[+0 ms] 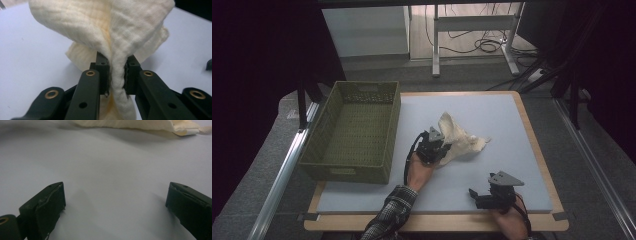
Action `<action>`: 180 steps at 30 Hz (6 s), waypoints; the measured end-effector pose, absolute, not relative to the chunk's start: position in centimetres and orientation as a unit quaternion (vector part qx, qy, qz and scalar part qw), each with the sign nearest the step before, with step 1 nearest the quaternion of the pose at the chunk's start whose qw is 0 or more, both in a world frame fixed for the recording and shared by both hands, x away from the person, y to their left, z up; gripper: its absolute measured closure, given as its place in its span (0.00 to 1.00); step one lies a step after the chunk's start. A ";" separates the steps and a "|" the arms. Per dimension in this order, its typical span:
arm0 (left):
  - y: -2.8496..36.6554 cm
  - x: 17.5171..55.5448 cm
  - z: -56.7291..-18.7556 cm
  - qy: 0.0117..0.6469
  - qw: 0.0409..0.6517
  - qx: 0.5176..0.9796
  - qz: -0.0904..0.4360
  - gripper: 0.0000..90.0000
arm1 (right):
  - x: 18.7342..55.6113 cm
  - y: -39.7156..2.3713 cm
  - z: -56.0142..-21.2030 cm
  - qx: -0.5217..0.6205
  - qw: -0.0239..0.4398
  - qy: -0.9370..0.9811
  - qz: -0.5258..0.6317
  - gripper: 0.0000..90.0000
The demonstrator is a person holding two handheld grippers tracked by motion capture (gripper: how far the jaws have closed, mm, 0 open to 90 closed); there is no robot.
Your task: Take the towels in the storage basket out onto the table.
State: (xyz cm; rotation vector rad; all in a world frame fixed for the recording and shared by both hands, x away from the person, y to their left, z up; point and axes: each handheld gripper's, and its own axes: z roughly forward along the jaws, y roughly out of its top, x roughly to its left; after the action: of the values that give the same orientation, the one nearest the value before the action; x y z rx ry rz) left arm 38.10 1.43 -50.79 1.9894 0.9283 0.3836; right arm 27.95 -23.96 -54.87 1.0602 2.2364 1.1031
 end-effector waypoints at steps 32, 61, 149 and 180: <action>3.4 36.3 -47.7 0.360 0.439 0.806 0.166 0.35 | 28.0 -23.8 -54.6 0.384 0.209 0.813 0.385 0.03; 5.8 34.7 -49.8 0.434 0.424 0.766 0.213 0.89 | 35.1 -22.1 -48.1 0.367 0.185 0.814 0.411 0.53; 7.0 30.7 -51.5 0.442 0.434 0.768 0.161 0.38 | 40.5 -21.9 -48.4 0.389 0.119 0.835 0.370 0.74; 6.0 32.2 -49.3 0.408 0.464 0.773 0.146 0.43 | 33.7 -19.5 -48.3 0.298 0.099 0.872 0.376 0.99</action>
State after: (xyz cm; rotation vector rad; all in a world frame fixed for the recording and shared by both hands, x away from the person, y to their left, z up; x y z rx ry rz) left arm 32.17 6.01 -49.31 1.8981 1.0014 0.3584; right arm 33.66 -19.48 -48.26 0.8803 2.5800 1.1111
